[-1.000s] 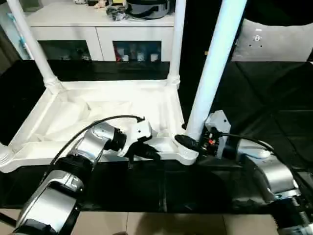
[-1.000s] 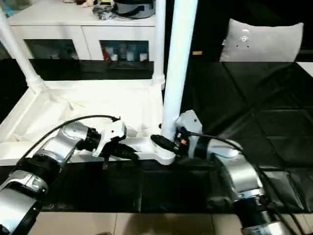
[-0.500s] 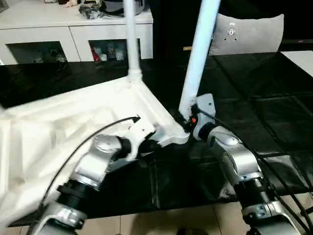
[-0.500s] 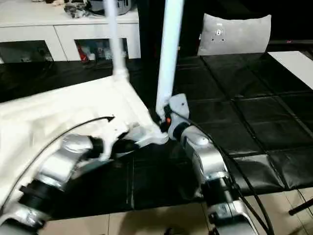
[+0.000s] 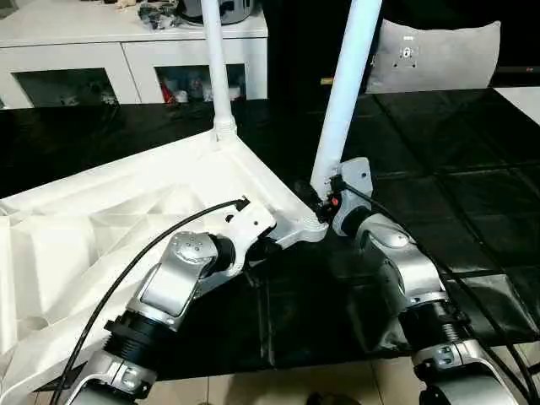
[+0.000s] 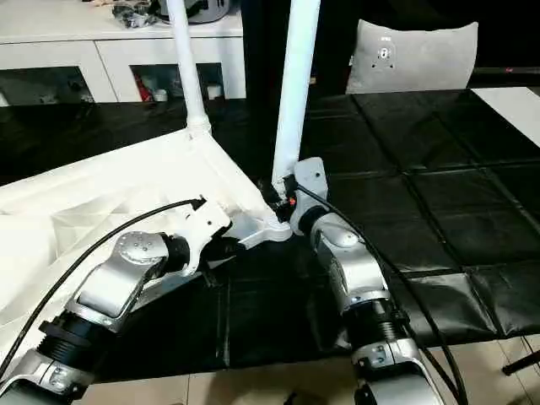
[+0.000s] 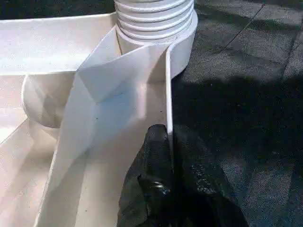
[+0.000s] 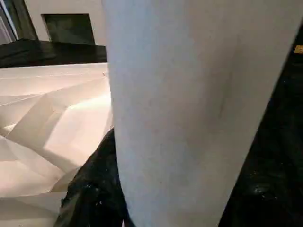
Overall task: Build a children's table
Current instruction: Rotate leg to tighten
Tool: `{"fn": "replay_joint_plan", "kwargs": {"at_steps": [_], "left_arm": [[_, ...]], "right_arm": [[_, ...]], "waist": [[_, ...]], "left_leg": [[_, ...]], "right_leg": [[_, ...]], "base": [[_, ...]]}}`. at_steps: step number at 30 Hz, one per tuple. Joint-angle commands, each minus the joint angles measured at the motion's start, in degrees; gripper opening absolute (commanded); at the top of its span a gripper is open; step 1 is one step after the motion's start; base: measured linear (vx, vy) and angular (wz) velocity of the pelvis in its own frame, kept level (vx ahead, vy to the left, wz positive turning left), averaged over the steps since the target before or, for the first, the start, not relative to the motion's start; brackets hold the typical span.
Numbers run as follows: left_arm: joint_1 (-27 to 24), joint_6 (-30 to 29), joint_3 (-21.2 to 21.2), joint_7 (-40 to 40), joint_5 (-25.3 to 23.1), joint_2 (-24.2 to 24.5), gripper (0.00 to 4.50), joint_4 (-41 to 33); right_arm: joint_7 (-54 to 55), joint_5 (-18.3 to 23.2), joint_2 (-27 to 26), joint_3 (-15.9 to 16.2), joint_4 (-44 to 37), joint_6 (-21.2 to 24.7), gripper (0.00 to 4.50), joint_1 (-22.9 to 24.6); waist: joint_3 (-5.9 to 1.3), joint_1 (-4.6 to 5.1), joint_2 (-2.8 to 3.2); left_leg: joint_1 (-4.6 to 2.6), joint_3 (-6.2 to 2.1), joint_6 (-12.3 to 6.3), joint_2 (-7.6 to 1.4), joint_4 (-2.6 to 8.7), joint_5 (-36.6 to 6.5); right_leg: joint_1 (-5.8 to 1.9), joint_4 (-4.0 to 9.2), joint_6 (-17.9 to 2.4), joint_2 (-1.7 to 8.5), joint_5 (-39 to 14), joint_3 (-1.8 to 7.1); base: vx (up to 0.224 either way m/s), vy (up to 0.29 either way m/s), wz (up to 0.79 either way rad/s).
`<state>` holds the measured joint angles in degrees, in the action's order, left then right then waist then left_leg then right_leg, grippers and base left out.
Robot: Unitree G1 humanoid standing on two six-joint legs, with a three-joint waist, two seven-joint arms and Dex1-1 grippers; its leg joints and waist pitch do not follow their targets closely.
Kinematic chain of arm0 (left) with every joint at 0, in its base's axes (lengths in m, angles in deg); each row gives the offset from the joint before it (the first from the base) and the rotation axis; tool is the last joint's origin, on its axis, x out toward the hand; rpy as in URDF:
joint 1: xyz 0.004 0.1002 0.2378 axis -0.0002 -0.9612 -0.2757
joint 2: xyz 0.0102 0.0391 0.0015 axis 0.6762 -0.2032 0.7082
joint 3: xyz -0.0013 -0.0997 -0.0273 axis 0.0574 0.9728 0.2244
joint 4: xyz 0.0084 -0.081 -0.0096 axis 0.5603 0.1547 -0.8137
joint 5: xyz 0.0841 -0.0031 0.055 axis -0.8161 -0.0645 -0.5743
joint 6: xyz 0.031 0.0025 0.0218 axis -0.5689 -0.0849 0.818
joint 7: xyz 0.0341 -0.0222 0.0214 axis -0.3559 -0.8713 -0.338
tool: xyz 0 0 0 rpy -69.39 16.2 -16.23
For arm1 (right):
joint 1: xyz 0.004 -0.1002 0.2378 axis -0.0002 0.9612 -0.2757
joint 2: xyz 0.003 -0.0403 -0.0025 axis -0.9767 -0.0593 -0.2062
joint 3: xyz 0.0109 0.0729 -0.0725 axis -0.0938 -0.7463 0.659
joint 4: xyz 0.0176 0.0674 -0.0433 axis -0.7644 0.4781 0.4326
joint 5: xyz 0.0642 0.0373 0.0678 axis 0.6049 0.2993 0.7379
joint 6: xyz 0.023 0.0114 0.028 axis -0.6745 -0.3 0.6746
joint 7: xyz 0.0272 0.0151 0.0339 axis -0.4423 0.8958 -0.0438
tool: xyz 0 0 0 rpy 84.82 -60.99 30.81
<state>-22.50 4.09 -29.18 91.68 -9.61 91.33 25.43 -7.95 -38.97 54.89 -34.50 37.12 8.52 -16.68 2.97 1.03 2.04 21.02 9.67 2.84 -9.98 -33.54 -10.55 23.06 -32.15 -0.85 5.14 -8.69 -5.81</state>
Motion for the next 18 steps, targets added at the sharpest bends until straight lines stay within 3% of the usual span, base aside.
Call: {"fn": "replay_joint_plan", "kwargs": {"at_steps": [1, 3, 4, 9, 11, 13, 14, 18], "left_arm": [[1.6, 3.9, 2.2, 0.3, 2.4, 0.2, 0.0, -1.8], [1.8, 4.7, 2.4, 0.5, 2.4, 0.7, 0.0, -0.8], [2.1, 5.6, 2.2, 0.9, 1.9, 1.8, 0.0, 0.4], [3.0, 6.4, 2.7, 1.5, 2.3, 2.9, 0.0, 2.0], [3.4, 6.8, 2.6, 2.0, 2.5, 3.3, 0.0, 2.7], [3.8, 7.2, 2.4, 2.8, 2.8, 3.6, 0.0, 3.5], [4.1, 7.6, 2.3, 3.1, 2.9, 3.7, 0.0, 4.1], [4.8, 9.8, 1.6, 5.4, 3.4, 4.6, 0.0, 6.4]], "right_arm": [[0.1, -1.2, 0.9, -0.4, 5.7, 1.5, 2.67, 2.7], [-0.9, -1.4, 1.4, 0.0, 5.8, 0.2, 2.67, 3.1], [-2.3, -0.9, 2.1, -0.3, 5.0, -0.9, 2.8, 4.0], [-6.2, 0.6, 4.2, -0.9, 1.3, -1.6, 3.38, 6.9], [-8.2, 1.1, 5.3, -1.0, -0.2, -2.2, 3.52, 8.2], [-10.5, 1.5, 6.6, -0.9, -0.9, -2.8, 3.68, 9.1], [-11.4, 1.3, 7.5, -0.7, -0.9, -3.7, 3.82, 9.5], [-15.9, 2.2, 10.5, -1.6, -1.1, -5.9, 4.13, 10.4]], "waist": [[-3.36, -0.63, 0.56], [-3.43, -0.79, 0.56], [-3.62, -1.23, 0.45], [-3.71, -2.25, 0.73], [-3.78, -2.54, 0.51], [-3.97, -2.93, 0.75], [-3.96, -2.96, 1.0], [-3.92, -3.15, 0.86]], "left_leg": [[-0.35, -1.35, -0.92, -2.7, 4.62, -22.9], [-0.29, -1.29, -1.06, -2.71, 4.56, -22.2], [0.03, -1.16, -1.94, -2.62, 4.46, -19.6], [-0.11, -0.77, -3.26, -2.56, 4.19, -15.8], [0.15, -0.8, -3.7, -2.66, 4.19, -14.3], [0.12, -0.68, -4.26, -2.58, 3.92, -12.8], [0.13, -0.67, -4.41, -2.55, 3.91, -12.6], [0.04, -0.59, -5.05, -2.53, 3.8, -12.4]], "right_leg": [[-2.5, 4.26, -9.9, 3.47, -22.2, 2.65], [-2.59, 4.16, -10.5, 3.52, -21.1, 2.72], [-3.05, 3.76, -10.7, 3.58, -18.7, 2.82], [-3.09, 3.93, -10.6, 3.58, -19.0, 2.85], [-3.33, 3.64, -10.7, 3.49, -17.5, 2.79], [-3.39, 3.49, -11.1, 3.48, -15.9, 2.78], [-3.36, 3.45, -11.3, 3.49, -15.5, 2.78], [-3.31, 3.56, -11.5, 3.36, -15.7, 2.63]], "base": [[0.0, 0.0, 0.0], [0.0, 0.0, 0.0], [0.0, 0.0, 0.0], [0.0, 0.0, 0.0], [0.0, 0.0, 0.0], [0.0, 0.0, 0.0], [0.0, 0.0, 0.0], [0.0, 0.0, 0.0]]}}
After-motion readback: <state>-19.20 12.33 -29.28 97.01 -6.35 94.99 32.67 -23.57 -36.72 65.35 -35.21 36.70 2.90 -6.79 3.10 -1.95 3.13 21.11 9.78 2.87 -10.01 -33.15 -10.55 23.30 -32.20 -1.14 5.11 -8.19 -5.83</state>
